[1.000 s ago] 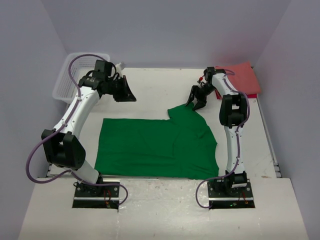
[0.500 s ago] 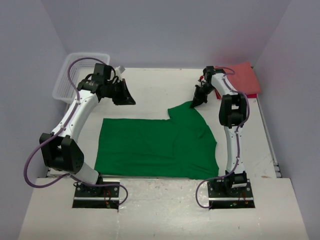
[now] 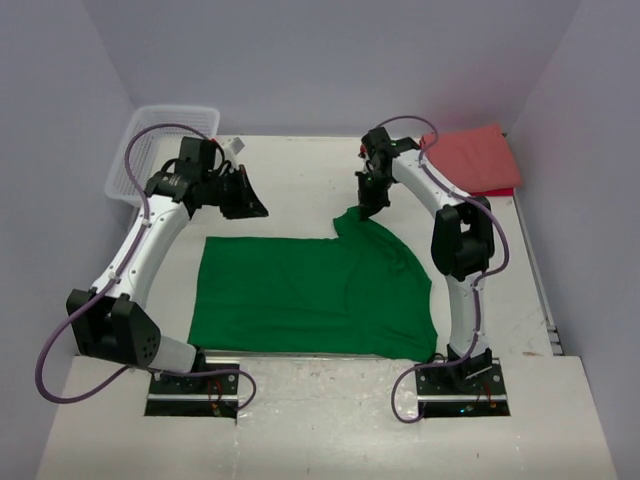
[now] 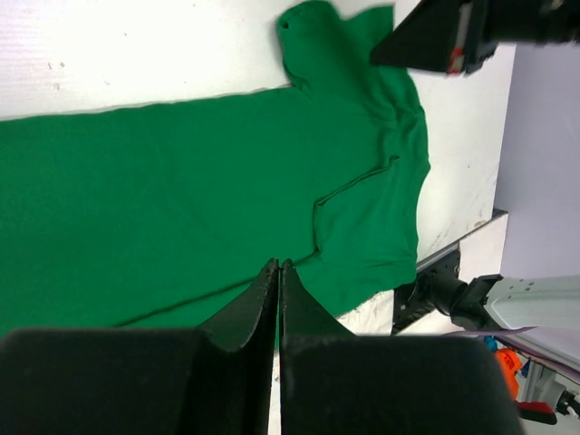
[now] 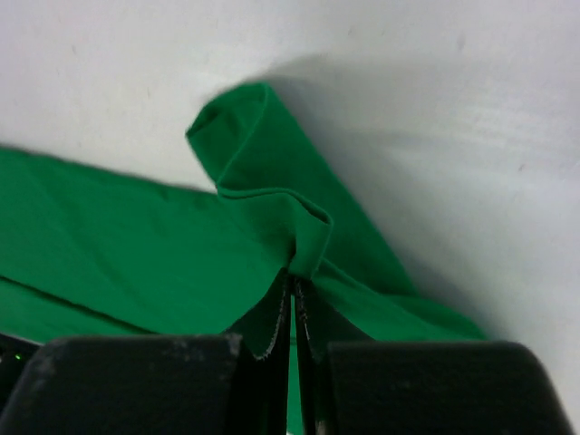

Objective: Fold and stack the t-shirts
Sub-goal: Grap the side of the flattened tshirt furthest away from the robot with both arms

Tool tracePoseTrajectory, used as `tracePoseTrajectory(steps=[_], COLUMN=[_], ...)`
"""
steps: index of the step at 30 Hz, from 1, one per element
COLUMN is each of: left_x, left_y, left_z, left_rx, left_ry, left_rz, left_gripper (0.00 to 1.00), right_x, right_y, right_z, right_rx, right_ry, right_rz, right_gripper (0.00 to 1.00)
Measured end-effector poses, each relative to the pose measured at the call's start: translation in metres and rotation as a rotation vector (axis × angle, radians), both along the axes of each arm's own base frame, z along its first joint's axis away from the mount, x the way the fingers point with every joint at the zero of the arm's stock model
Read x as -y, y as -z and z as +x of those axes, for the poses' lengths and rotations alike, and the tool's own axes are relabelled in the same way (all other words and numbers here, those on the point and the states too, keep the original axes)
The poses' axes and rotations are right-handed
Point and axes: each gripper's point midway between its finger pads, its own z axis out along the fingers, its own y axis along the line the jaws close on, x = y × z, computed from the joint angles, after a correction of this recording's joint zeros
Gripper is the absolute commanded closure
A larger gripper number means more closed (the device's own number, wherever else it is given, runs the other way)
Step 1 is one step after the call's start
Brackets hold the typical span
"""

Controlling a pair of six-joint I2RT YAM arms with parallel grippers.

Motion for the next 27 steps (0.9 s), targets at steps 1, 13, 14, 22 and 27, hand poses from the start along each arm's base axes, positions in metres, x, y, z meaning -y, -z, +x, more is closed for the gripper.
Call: tracePoseTrajectory(steps=[1, 13, 14, 22, 27], left_x=[0.0, -0.002, -0.002, -0.003, -0.003], left_y=[-0.004, -0.028, -0.026, -0.015, -0.01], left_z=[-0.002, -0.01, -0.011, -0.015, -0.017], left_rx=[0.012, 0.084, 0.079, 0.051, 0.038], left_ry=[-0.001, -0.006, -0.006, -0.006, -0.006], left_rz=[-0.003, -0.022, -0.021, -0.014, -0.012], left_gripper=[0.99, 0.98, 0.98, 0.98, 0.98], right_x=[-0.004, 0.023, 0.024, 0.019, 0.012], right_y=[-0.002, 0.066, 0.064, 0.029, 0.021], right_z=[-0.008, -0.137, -0.138, -0.114, -0.114], right_rx=[0.002, -0.188, -0.171, 0.004, 0.029], right_ry=[-0.011, -0.011, -0.011, 0.004, -0.006], right_rz=[-0.014, -0.277, -0.29, -0.288, -0.265], right_gripper=[1.0, 0.65, 0.62, 0.6, 0.59])
